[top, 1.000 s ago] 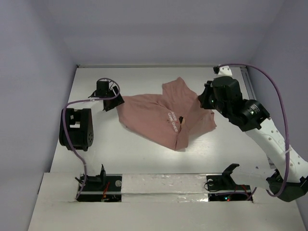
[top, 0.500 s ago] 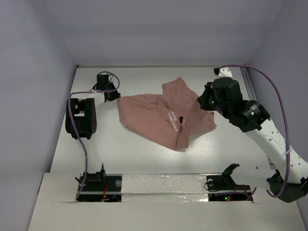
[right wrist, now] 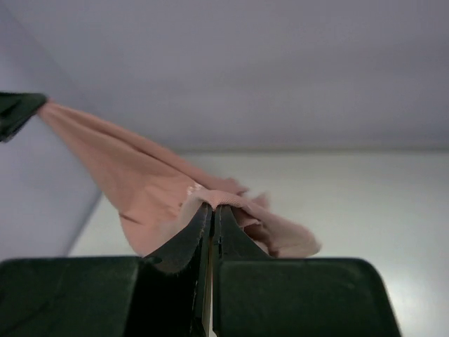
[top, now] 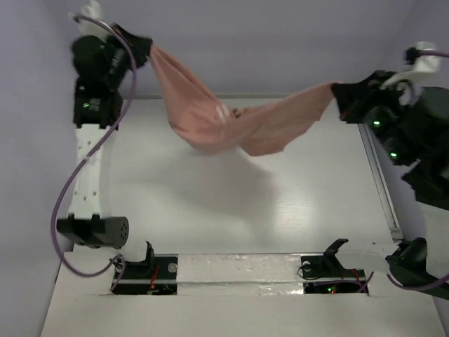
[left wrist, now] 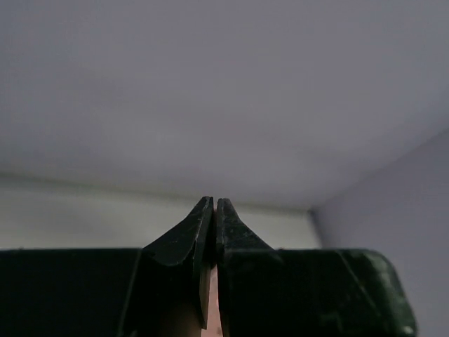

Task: Fold and stack the t-shirts
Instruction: Flatten the tshirt out

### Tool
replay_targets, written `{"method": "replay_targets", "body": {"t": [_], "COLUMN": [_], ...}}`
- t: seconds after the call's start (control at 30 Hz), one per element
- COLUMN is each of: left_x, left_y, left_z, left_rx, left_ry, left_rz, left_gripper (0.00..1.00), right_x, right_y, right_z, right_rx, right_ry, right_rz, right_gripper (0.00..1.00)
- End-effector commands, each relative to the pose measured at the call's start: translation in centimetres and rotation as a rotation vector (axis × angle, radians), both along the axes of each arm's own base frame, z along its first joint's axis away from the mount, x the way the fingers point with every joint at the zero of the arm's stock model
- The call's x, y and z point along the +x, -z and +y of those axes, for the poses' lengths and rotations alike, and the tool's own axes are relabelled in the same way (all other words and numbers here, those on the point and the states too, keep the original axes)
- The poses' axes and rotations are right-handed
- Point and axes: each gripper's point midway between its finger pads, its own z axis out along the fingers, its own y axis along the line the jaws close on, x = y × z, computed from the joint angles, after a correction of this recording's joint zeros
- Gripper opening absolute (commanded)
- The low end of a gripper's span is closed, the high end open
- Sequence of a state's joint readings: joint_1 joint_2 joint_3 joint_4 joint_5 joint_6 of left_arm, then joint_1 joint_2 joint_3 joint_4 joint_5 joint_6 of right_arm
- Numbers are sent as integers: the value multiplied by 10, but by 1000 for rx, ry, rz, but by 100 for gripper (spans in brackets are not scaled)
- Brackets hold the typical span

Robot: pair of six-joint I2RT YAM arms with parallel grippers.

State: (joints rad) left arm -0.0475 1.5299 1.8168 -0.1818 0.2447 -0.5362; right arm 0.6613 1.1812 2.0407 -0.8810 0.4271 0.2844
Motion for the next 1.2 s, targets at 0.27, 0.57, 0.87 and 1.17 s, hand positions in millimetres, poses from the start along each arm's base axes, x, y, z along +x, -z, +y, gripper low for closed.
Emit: {"method": "replay_targets", "body": {"t": [0.27,0.57,0.87,1.17], "left_x": [-62,59,186,99], "left_y": [-138,-10,220,264], "left_z": [32,63,67,92], "left_rx": [-83,4,18,181], "left_ry": [-11,-97,-94,-223], "left_rz": [-263,39,366,581], "left_gripper": [0,0,10,59], "right_x": [-37,32,107,104], "right_y": [-111,-37,129,221], "right_z": [-72,-34,-20,-13], "right_rx": [56,-151,-222,-256], "right_ry": [200,250,249,220], "right_rz": [-385,-207,139,363], "right_gripper": [0,0,0,0]}}
